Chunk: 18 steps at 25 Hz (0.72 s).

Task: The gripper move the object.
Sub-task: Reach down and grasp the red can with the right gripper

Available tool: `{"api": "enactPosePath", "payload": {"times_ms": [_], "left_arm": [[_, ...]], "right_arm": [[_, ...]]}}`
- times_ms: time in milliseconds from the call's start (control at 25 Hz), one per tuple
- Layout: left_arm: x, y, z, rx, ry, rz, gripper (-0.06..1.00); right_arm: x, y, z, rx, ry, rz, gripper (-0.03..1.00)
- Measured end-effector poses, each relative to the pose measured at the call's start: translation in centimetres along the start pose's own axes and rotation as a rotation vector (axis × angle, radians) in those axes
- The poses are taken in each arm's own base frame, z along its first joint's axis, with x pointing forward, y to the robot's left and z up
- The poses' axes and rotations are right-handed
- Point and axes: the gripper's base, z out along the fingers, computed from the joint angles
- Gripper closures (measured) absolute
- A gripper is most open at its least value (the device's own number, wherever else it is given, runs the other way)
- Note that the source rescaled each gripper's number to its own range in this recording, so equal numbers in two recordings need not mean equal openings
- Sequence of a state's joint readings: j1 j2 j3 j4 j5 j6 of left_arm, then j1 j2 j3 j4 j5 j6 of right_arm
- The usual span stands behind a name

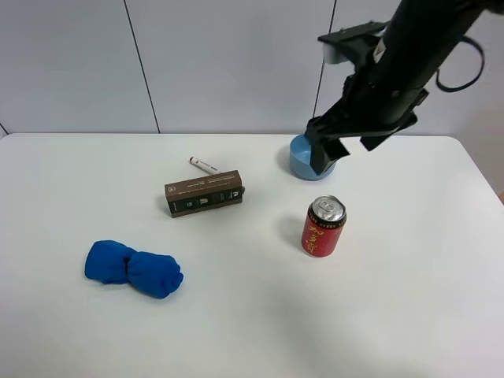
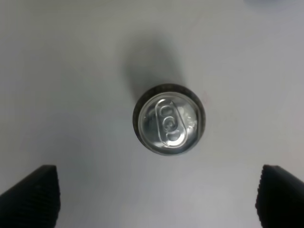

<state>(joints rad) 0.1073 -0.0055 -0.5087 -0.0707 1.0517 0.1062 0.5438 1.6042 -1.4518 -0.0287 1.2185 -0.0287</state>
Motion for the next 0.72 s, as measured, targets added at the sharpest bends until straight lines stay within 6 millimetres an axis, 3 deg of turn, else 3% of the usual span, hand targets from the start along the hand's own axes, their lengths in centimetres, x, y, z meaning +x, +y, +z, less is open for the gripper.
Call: {"api": "enactPosePath", "payload": {"times_ms": [360,720], "left_arm": [[0.0,0.0,0.0,0.000,0.000,0.000,-0.06],[0.0,0.0,0.0,0.000,0.000,0.000,-0.06]], "right_arm": [[-1.2,1.3,5.7,0.061,0.150,-0.062,0.41],[-1.4,0.9,8.4,0.112,0.220,-0.095,0.41]]}}
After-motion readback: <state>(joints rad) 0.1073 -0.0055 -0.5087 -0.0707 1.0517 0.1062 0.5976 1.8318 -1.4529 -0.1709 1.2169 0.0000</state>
